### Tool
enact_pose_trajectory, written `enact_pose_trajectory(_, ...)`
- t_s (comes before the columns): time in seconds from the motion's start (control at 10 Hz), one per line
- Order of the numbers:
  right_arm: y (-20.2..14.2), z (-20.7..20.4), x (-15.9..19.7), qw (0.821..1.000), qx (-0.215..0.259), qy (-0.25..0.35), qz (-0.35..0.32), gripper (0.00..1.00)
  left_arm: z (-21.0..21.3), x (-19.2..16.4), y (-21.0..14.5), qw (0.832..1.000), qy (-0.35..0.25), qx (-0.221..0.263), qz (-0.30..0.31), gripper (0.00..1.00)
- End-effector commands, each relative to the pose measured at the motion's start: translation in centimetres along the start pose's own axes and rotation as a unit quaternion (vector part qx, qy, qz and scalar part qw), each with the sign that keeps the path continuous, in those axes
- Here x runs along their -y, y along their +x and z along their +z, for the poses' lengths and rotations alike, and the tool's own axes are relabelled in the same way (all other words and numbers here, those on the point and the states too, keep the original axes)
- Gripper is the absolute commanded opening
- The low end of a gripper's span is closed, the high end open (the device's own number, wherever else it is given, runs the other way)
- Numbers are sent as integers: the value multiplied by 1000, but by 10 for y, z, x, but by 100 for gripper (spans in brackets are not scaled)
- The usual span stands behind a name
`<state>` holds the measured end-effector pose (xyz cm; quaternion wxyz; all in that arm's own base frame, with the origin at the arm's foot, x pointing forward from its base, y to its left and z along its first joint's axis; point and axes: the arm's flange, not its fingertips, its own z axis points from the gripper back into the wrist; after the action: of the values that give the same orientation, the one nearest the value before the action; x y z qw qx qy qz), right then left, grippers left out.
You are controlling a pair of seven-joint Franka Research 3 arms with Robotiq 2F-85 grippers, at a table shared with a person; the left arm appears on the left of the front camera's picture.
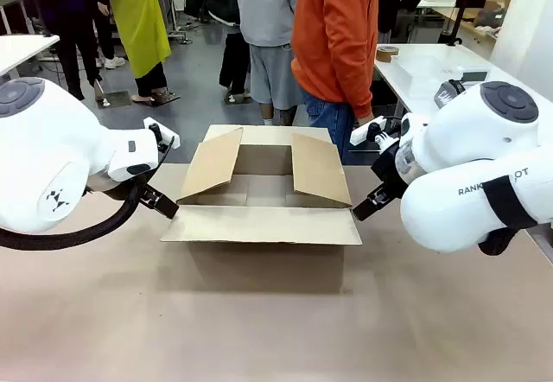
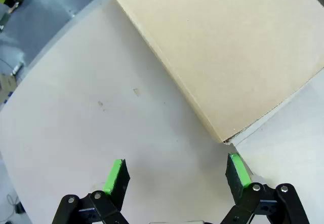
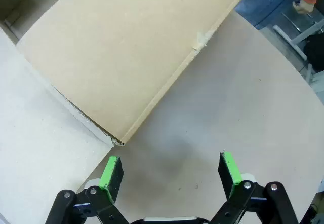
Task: Pack the gift set into the box.
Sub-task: Place both hands on the side flaps of the Package Box and spread them outward.
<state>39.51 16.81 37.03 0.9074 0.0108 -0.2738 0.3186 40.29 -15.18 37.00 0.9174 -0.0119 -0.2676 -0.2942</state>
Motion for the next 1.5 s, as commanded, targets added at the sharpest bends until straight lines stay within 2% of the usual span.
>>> enact_pose_trajectory(0.0, 0, 0, 0, 1000, 0, 0, 0, 100, 0, 0, 0, 1000, 0, 0, 0, 100)
enact_pose_trajectory(1.4, 0, 0, 0, 1000, 0, 0, 0, 100, 0, 0, 0, 1000, 0, 0, 0, 100)
